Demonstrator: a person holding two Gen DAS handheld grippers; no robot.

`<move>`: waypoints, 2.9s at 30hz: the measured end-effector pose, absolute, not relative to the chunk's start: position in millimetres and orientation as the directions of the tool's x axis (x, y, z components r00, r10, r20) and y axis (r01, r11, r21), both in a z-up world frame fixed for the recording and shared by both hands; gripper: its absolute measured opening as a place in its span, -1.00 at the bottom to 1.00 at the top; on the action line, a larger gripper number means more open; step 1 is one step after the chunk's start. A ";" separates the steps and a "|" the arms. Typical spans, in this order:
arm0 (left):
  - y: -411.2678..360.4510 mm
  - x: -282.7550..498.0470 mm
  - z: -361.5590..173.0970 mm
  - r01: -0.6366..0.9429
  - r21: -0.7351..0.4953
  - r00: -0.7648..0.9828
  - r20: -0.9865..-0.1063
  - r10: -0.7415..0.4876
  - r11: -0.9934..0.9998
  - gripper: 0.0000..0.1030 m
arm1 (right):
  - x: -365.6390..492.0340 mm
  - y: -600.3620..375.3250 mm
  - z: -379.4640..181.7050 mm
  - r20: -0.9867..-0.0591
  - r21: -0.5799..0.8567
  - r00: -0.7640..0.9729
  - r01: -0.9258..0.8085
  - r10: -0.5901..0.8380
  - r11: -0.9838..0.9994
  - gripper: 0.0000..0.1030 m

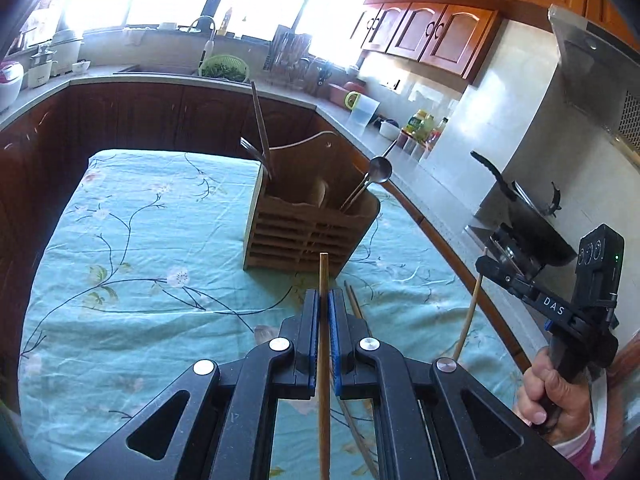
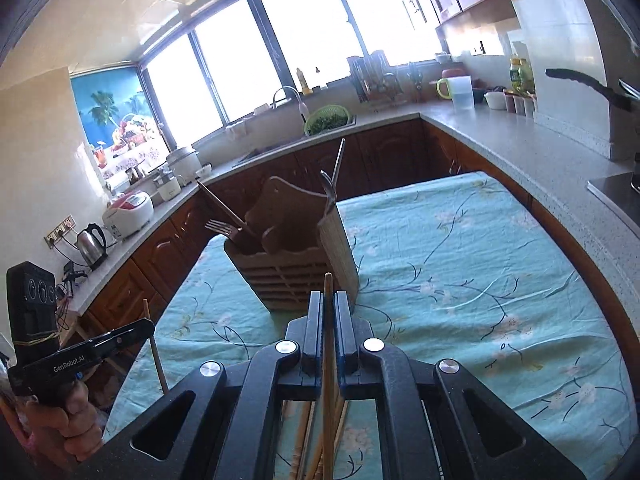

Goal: Organize utensils
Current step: 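Lift both held chopsticks and carry them over the wooden holder, then open both tools to drop the chopsticks into the wooden holder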

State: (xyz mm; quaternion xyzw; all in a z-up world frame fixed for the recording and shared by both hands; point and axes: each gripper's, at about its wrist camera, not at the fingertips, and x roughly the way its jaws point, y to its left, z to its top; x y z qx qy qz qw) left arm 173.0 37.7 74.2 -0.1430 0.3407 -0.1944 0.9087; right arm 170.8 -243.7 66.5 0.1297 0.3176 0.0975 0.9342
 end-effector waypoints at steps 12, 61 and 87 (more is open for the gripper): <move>59.4 149.7 102.2 0.273 -0.385 0.744 -0.496 -0.447 0.881 -0.94 | 161.2 -241.3 105.7 -0.478 0.285 0.842 -0.118 0.248 0.951 -0.91; 14.2 316.4 49.2 0.115 -0.368 0.927 -0.293 -0.233 0.923 -0.93 | 303.6 -229.7 83.2 -0.310 0.321 0.944 -0.011 0.115 0.947 -0.91; 30.1 308.9 52.2 0.130 -0.360 0.895 -0.359 -0.266 0.924 -0.32 | 293.8 -242.2 73.4 -0.360 0.396 0.915 -0.026 0.181 0.918 0.24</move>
